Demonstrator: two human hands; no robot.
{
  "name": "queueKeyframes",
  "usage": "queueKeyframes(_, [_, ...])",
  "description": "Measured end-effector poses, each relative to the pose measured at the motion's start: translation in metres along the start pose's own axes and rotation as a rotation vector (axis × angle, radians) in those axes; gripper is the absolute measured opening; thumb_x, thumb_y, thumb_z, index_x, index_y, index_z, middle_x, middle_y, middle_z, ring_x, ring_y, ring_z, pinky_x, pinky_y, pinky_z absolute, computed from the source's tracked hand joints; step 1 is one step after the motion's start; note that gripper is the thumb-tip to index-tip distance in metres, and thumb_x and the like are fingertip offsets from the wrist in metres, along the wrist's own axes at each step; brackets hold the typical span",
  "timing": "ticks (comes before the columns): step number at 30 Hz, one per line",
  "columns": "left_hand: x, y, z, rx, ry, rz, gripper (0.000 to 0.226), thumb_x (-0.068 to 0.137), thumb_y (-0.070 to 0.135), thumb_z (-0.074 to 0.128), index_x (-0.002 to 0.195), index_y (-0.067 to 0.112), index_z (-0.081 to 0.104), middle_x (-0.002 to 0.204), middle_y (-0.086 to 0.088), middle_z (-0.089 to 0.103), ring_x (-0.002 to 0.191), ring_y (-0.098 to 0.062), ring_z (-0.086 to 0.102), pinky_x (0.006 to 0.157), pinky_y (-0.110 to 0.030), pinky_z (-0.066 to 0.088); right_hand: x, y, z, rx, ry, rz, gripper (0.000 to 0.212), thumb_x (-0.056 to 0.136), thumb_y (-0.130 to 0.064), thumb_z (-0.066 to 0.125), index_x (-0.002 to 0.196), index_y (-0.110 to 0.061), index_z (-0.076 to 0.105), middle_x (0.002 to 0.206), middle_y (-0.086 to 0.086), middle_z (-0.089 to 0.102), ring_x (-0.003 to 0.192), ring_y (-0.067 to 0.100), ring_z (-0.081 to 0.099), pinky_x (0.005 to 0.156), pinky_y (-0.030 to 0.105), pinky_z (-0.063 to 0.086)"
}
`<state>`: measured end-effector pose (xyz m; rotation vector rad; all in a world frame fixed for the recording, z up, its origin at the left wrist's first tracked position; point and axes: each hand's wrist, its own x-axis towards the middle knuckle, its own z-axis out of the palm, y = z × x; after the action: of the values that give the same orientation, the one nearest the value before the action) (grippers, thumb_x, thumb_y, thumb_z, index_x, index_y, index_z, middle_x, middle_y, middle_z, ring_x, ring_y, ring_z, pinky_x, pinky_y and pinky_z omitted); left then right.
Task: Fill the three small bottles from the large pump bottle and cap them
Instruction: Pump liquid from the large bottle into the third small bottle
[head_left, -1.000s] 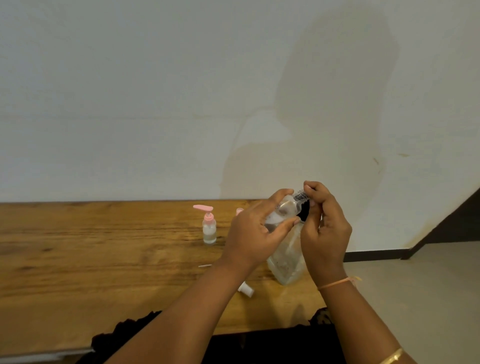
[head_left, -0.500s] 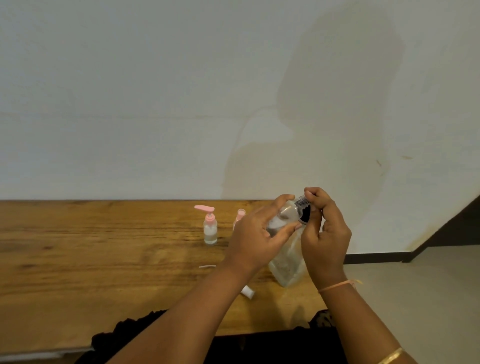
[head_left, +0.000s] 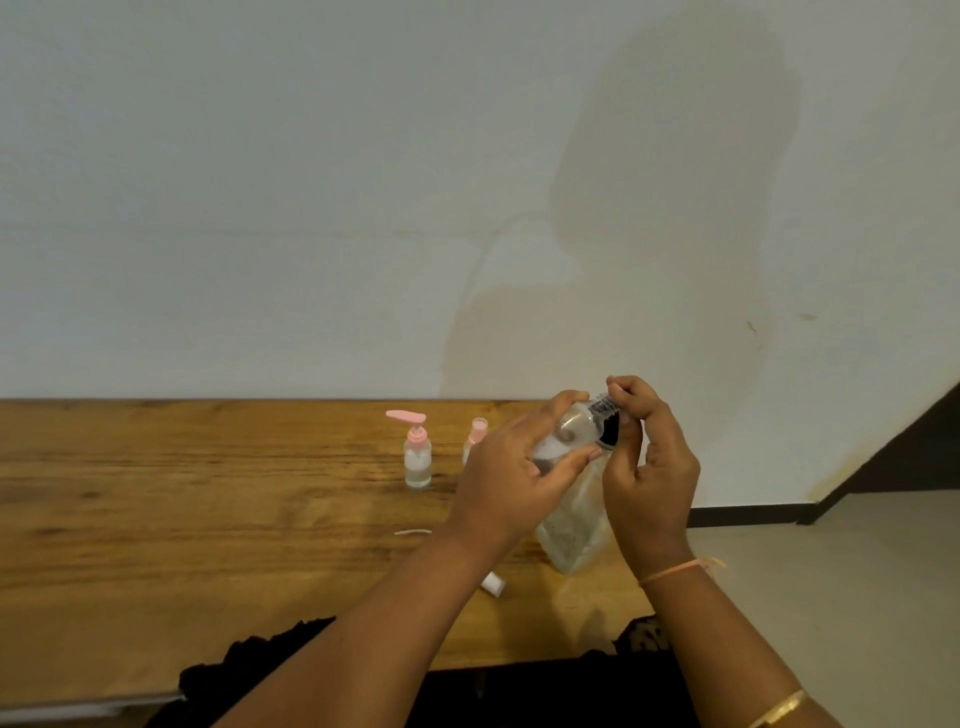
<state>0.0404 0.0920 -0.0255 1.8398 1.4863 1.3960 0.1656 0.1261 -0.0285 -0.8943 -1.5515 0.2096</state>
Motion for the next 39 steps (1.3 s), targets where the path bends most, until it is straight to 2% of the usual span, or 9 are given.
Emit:
queueKeyframes(3, [0.001, 0.003, -0.004, 0.01, 0.012, 0.023, 0.05, 0.083, 0.05, 0.061, 0.131, 0.042, 0.047, 0.114, 0.013, 0.065, 0.103, 0.0, 0.058, 0.083, -0.013, 0.048, 0.001, -0.008, 0.001, 0.063, 0.025, 0.035, 0.031, 0.09, 0.008, 0.043, 0.111, -0.009, 0.059, 0.115, 0.002, 0.06, 0.111, -0.006, 0.052, 0.093, 0.012, 0.043])
queueKeyframes(10, [0.006, 0.004, -0.007, 0.026, 0.024, 0.069, 0.051, 0.082, 0.055, 0.054, 0.13, 0.044, 0.04, 0.103, 0.006, 0.068, 0.095, -0.008, 0.061, 0.077, -0.037, 0.055, 0.006, -0.014, 0.004, 0.096, 0.041, 0.048, 0.031, 0.091, 0.004, 0.042, 0.11, -0.015, 0.058, 0.115, -0.001, 0.06, 0.11, -0.004, 0.054, 0.092, 0.014, 0.044])
queueKeyframes(18, [0.003, 0.0, 0.0, 0.059, 0.004, 0.011, 0.05, 0.083, 0.052, 0.06, 0.13, 0.045, 0.046, 0.11, 0.016, 0.065, 0.1, 0.0, 0.058, 0.082, -0.018, 0.05, 0.001, -0.001, 0.002, 0.024, 0.008, 0.036, 0.031, 0.09, 0.007, 0.043, 0.111, -0.008, 0.059, 0.114, -0.002, 0.058, 0.109, -0.012, 0.05, 0.091, 0.009, 0.042])
queueKeyframes(22, [0.0, 0.003, -0.004, -0.057, 0.015, -0.018, 0.048, 0.083, 0.043, 0.066, 0.126, 0.052, 0.046, 0.114, 0.021, 0.062, 0.105, 0.006, 0.055, 0.083, -0.009, 0.045, 0.0, -0.011, 0.002, 0.142, -0.016, 0.114, 0.031, 0.091, 0.002, 0.041, 0.112, -0.013, 0.057, 0.117, -0.008, 0.058, 0.112, -0.006, 0.052, 0.093, 0.013, 0.043])
queueKeyframes(25, [-0.003, 0.005, -0.006, -0.21, 0.023, -0.062, 0.057, 0.081, 0.044, 0.068, 0.128, 0.058, 0.04, 0.118, 0.029, 0.056, 0.112, 0.01, 0.053, 0.091, -0.013, 0.044, 0.001, -0.021, 0.001, 0.236, -0.042, 0.167, 0.03, 0.093, 0.0, 0.042, 0.112, -0.016, 0.058, 0.121, -0.008, 0.058, 0.117, 0.002, 0.052, 0.096, 0.017, 0.043])
queueKeyframes(27, [-0.003, 0.005, -0.006, -0.278, 0.028, -0.094, 0.067, 0.078, 0.047, 0.068, 0.134, 0.057, 0.033, 0.118, 0.024, 0.06, 0.108, 0.005, 0.058, 0.092, -0.024, 0.049, 0.003, -0.024, 0.002, 0.259, -0.05, 0.183, 0.033, 0.093, 0.003, 0.042, 0.111, -0.02, 0.058, 0.122, -0.008, 0.058, 0.117, 0.004, 0.053, 0.097, 0.02, 0.044])
queueKeyframes(30, [-0.003, 0.005, -0.007, -0.282, 0.027, -0.114, 0.067, 0.074, 0.053, 0.066, 0.132, 0.058, 0.033, 0.122, 0.015, 0.061, 0.11, 0.0, 0.058, 0.092, -0.03, 0.052, 0.006, -0.023, 0.002, 0.243, -0.052, 0.201, 0.036, 0.094, 0.005, 0.043, 0.11, -0.023, 0.058, 0.122, -0.008, 0.058, 0.117, 0.005, 0.053, 0.098, 0.023, 0.045])
queueKeyframes(33, [-0.003, 0.007, -0.007, -0.232, 0.002, -0.12, 0.058, 0.072, 0.059, 0.063, 0.124, 0.06, 0.038, 0.131, 0.016, 0.055, 0.121, 0.001, 0.05, 0.097, -0.025, 0.048, 0.007, -0.019, -0.001, 0.221, -0.037, 0.201, 0.035, 0.095, 0.006, 0.043, 0.112, -0.021, 0.058, 0.123, -0.005, 0.058, 0.118, 0.006, 0.053, 0.099, 0.025, 0.044])
queueKeyframes(39, [-0.003, 0.005, -0.009, -0.167, 0.016, -0.139, 0.038, 0.074, 0.061, 0.062, 0.109, 0.057, 0.047, 0.113, 0.035, 0.053, 0.115, 0.011, 0.047, 0.093, -0.016, 0.042, 0.011, -0.016, -0.008, 0.282, -0.024, 0.228, 0.037, 0.094, 0.008, 0.043, 0.109, -0.023, 0.059, 0.125, -0.003, 0.058, 0.12, 0.009, 0.052, 0.099, 0.022, 0.042])
